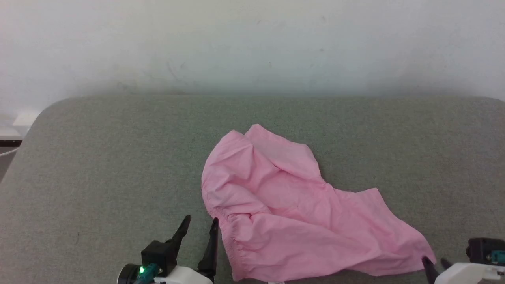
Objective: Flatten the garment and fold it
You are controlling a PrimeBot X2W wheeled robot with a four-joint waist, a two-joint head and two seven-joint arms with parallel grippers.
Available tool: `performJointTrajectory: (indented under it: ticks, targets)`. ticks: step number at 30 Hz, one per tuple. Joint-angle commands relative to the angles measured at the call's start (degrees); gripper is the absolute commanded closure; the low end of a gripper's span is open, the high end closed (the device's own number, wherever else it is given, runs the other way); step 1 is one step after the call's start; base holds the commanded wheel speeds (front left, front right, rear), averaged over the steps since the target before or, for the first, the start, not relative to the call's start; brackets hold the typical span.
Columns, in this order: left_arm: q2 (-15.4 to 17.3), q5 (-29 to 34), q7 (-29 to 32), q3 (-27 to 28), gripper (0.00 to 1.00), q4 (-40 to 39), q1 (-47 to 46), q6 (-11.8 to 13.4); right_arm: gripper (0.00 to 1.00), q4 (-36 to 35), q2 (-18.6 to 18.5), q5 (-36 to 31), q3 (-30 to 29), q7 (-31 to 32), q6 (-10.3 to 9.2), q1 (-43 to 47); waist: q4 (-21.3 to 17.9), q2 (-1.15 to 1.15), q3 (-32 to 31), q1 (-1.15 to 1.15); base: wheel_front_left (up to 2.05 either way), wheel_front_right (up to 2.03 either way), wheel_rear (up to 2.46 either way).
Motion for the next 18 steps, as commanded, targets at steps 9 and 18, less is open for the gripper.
performJointTrajectory:
  ticks: [9,18]
  targets:
    - [-1.1,1.4,-0.3,0.3,0.0,0.6,-1.3,-1.5,0.0,-6.8,-3.0,-2.2,8.4,-11.0,-0.05,-5.5,2.0,0.0,0.4,0.0,0.0,0.0,0.0]
    - [-2.1,2.2,-0.3,-0.6,0.0,0.4,-2.0,-2.3,0.0,-4.8,-10.4,1.5,20.4,-1.6,-0.05,-16.0,8.0,0.0,3.0,0.0,0.0,0.0,0.0]
